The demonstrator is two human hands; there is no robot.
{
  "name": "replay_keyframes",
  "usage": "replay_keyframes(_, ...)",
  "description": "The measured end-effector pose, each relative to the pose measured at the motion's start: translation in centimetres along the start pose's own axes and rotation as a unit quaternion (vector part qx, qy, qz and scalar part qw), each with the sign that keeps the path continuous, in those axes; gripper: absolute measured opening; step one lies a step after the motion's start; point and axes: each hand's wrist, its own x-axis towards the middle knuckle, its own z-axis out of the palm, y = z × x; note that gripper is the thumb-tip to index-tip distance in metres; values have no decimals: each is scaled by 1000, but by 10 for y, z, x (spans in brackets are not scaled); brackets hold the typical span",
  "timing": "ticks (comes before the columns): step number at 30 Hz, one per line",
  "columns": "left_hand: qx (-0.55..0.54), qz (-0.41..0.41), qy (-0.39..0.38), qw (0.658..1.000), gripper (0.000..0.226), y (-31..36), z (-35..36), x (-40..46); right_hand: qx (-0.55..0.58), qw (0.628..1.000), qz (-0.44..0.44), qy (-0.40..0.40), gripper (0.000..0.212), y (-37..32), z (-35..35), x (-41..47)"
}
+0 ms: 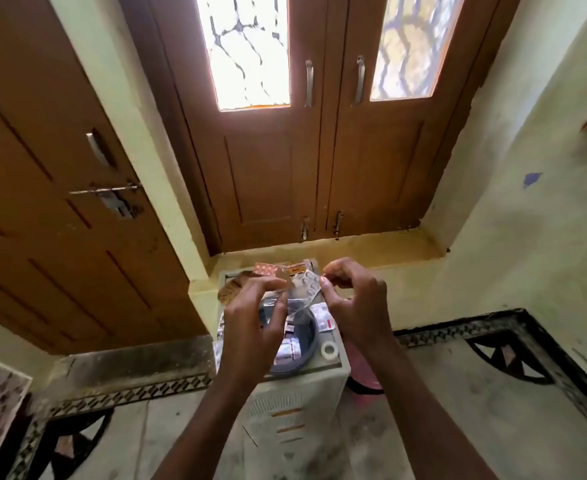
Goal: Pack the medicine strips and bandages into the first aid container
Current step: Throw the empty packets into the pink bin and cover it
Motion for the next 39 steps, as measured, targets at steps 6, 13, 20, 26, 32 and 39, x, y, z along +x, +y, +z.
replay_keyframes(6,60,-23,-120,991,19,-73,45,48,-56,988,40,-140,7,66,46,35)
replay_keyframes(13,297,-45,-240,923,50,-161,115,79,-17,959,105,-262,9,149,92,53)
replay_keyframes(20,424,-35,-307,851,51,-194,140,74,5,938,119,-325,8,215,128,72)
replay_keyframes(26,385,-12,-285,878,39,-198,135,88,33,932,128,-338,13,230,154,83)
replay_keyframes(32,223,-104,-177,953,24,-198,102,88,10,919,104,-381,38,229,181,99)
replay_keyframes(39,133,-230,-63,962,35,-210,76,87,-217,849,-51,-479,58,204,216,112)
